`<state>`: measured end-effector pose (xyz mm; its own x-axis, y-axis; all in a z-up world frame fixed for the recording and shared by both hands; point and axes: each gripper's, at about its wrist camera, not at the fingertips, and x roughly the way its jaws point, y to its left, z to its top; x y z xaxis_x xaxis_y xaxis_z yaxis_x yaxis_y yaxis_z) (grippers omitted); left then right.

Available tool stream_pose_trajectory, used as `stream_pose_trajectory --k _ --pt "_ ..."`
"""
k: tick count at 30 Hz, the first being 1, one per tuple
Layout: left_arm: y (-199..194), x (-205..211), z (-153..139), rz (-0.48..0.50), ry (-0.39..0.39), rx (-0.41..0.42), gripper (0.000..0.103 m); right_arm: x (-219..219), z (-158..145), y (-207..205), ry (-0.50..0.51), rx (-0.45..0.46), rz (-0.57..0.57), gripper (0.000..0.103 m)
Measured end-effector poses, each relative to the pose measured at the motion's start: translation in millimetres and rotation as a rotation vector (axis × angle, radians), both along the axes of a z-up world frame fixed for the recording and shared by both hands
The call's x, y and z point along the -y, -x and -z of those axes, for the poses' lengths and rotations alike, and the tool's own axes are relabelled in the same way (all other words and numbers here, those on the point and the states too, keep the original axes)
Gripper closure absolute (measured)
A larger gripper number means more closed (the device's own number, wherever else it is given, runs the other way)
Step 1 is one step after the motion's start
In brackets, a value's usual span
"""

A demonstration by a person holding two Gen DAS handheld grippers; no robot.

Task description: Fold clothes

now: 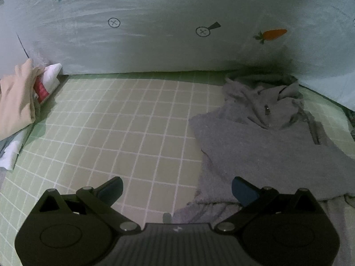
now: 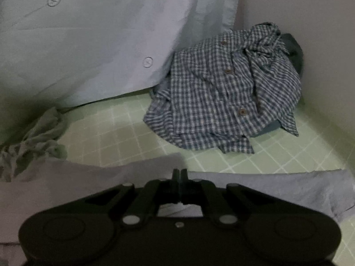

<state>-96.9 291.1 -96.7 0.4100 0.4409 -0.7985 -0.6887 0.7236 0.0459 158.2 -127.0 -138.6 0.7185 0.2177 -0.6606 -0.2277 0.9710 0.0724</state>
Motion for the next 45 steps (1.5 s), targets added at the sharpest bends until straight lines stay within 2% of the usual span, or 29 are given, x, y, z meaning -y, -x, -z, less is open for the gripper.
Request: stream_pose_trajectory --k 13,20,22,23,24,25,26,27,30,33,40,41,42,43,45 --pt "12 -6 0 -0.055 0.02 0.011 0.0 -5 0 19 -0.059 -0.009 0.002 0.103" --pt "16 -4 -1 -0.062 0.016 0.014 0.0 -12 -1 23 -0.055 -0.007 -0.026 0.103" --pt "17 -4 -2 -0.066 0.017 0.019 0.0 -11 1 21 -0.062 -0.014 -0.011 0.1" --pt "17 -5 -2 -0.068 0.018 0.024 0.0 -9 2 19 -0.066 -0.023 -0.002 0.094" --pt "17 -5 -2 -0.069 0.019 0.028 0.0 -7 4 17 -0.069 -0.033 0.006 0.081" --pt "17 -5 -3 -0.07 0.019 0.032 0.0 -6 6 16 -0.067 -0.038 0.012 0.073" --pt "17 -5 -3 -0.072 0.018 0.029 0.0 -4 8 15 -0.066 -0.042 0.018 0.054" --pt "17 -5 -3 -0.073 0.018 0.026 0.0 -3 10 15 -0.064 -0.046 0.024 0.043" --pt "14 -5 -1 -0.073 0.015 0.009 0.0 -2 18 12 -0.049 -0.063 0.0 0.029" --pt "10 -3 0 -0.068 0.011 -0.014 0.0 -5 27 7 -0.028 -0.085 -0.014 0.024" --pt "4 3 -1 -0.047 -0.024 -0.059 0.0 -6 44 -16 -0.028 -0.141 0.021 0.026" --pt "3 4 -2 -0.043 -0.031 -0.061 0.0 -5 45 -18 -0.041 -0.144 0.015 0.032" --pt "2 4 -2 -0.041 -0.036 -0.064 0.0 -6 45 -19 -0.04 -0.144 0.01 0.041" --pt "1 5 -3 -0.037 -0.041 -0.068 0.0 -8 46 -20 -0.02 -0.14 0.006 0.045" --pt "0 7 -3 -0.029 -0.042 -0.071 0.0 -13 46 -20 0.037 -0.127 -0.031 0.064"
